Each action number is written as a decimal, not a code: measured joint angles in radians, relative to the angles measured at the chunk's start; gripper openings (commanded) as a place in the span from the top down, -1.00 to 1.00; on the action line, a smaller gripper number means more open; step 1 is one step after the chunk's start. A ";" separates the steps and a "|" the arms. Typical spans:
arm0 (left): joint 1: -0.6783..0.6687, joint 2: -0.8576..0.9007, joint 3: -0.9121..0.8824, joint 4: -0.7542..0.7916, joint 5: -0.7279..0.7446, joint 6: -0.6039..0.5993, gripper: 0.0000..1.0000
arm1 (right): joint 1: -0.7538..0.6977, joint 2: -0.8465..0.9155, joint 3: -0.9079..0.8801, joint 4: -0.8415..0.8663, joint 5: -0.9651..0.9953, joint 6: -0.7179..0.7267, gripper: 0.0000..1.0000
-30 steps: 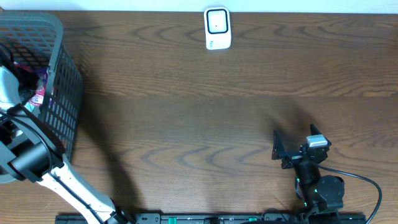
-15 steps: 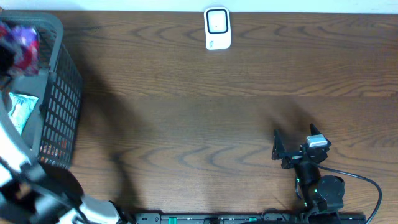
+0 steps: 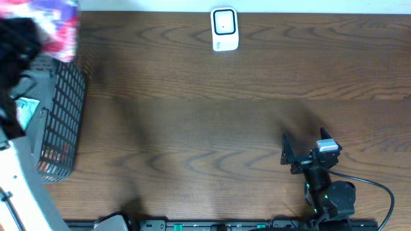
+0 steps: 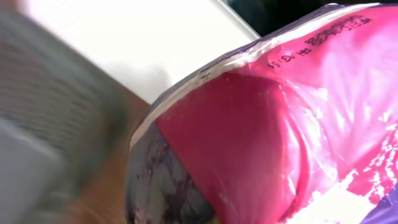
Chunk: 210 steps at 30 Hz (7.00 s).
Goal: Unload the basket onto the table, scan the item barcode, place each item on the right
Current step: 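Grasp the pink-purple snack bag and lift it out of the basket, then carry the pink bag past the scanner and drop it on the table, then reach the left gripper back into the basket toward the red chocolate bar, then lift the red chocolate bar to the scanner and release it on the table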
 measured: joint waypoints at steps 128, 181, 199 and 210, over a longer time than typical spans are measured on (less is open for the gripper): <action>0.307 0.437 -0.600 -0.050 -0.402 -0.037 0.85 | 0.000 0.000 0.000 0.000 0.000 0.000 -0.98; -0.884 0.310 -0.513 -0.050 -0.482 0.099 0.85 | 0.000 0.000 0.000 0.000 0.000 0.000 -0.98; -0.913 0.428 -0.456 -0.103 -0.493 0.116 -0.60 | 0.000 0.000 0.000 0.000 0.000 0.000 -0.98; -0.723 0.027 -0.307 -0.137 -0.497 0.121 -0.62 | 0.000 0.000 0.000 0.000 0.000 0.000 -0.99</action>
